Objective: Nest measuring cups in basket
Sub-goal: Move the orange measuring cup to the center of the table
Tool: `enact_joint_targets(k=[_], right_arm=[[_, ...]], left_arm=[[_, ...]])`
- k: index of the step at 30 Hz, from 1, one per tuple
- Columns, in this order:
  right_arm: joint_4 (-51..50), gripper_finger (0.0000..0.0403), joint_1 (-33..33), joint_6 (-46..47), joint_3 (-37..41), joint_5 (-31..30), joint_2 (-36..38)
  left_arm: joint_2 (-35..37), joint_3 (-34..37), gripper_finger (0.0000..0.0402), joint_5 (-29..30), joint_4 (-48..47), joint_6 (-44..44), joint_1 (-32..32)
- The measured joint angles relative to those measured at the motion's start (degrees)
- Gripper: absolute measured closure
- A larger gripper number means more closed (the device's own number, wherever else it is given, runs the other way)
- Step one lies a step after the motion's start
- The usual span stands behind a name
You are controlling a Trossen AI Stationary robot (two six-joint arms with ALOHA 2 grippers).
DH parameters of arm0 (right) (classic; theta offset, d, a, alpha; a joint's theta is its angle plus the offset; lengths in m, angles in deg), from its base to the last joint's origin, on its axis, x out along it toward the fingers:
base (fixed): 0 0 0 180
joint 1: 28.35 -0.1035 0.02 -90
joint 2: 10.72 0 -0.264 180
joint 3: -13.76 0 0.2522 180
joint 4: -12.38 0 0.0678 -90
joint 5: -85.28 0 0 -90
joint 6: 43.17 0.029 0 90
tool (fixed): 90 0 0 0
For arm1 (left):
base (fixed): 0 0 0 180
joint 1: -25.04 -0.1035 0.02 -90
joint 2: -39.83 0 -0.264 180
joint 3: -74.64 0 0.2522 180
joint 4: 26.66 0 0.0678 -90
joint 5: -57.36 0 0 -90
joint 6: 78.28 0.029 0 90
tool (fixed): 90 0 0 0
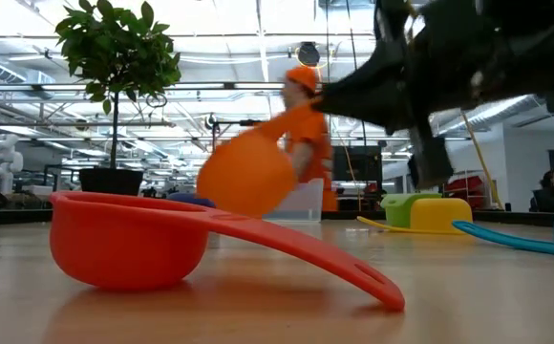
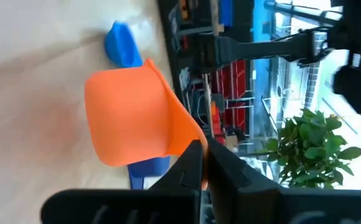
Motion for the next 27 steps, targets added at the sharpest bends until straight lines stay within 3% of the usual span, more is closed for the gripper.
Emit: enact_joint_targets(k=[9,17,27], right_arm=[[2.78,0.0403,0.85,-0.90,-0.24,0.39,-1.23],[-4.90,0.0403,2.05,0.37,-0.09,-3.11,-1.19],[-6.74,0.0383,2.26,2.99,-0.09,-2.40,-1.21]], left_arm=[[0.00,0.00,0.0048,-0.48,-0.10,-0.85,0.00],[0.00,0.00,0.0048,-0.51,-0.09,-1.30,0.00],[0.00,0.00,0.0048,-0.55,-0.09,-1.30,0.00]])
